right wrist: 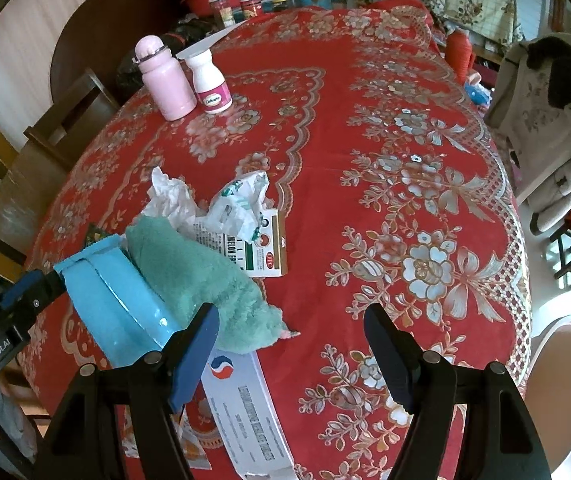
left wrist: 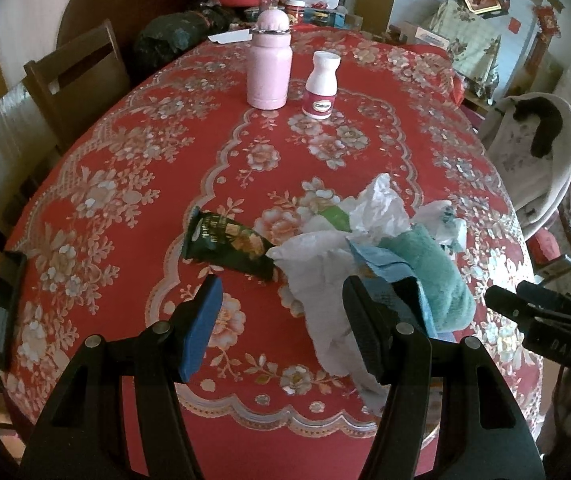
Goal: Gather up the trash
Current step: 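Grasp the green cloth with the right tool while the left tool grasps the blue packet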
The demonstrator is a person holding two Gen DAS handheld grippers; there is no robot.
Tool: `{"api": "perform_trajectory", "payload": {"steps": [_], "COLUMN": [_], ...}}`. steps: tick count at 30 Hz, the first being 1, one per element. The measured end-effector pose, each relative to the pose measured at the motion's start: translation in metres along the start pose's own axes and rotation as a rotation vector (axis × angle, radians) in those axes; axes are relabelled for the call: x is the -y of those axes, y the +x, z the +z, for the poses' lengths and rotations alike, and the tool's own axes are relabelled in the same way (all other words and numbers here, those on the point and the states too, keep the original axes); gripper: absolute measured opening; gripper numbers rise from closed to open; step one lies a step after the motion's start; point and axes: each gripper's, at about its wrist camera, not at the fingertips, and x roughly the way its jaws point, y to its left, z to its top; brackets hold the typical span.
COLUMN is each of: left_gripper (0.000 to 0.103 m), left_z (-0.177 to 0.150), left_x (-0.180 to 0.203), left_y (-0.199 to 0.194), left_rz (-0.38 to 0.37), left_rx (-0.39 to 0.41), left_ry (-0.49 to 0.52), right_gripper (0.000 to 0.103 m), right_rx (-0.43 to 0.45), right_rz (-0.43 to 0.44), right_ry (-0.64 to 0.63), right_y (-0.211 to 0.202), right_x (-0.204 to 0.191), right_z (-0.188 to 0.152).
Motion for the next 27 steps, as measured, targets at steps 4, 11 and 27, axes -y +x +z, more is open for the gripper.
{"api": "perform_trajectory", "payload": {"steps": [4,11,27], "left_gripper": [0.061,0.061,0.061], "left_z": [0.004,0.009,0.018], "left_x": [-0.009,-0.034,-0.029], "left_y": [0.001,0.005,0.005], "left_rz": [0.007,-0.049,-0.256], "left_rx": [-0.001,-0.041,-0.124], "left_ry": [-0.003,-0.047,-0.034], "right_gripper": [0.073,0.073,0.073], "right_rx": [0.0,0.009,-0.033], "right_rz": [0.007,0.026,0.066], "right_ry": [0.004,0.001,-0.06], "right_y": [0.004,0.005,0.03], "right_x": [-0.005,-0.017,-0.04], "right_z": [0.004,0.012,0.018]}}
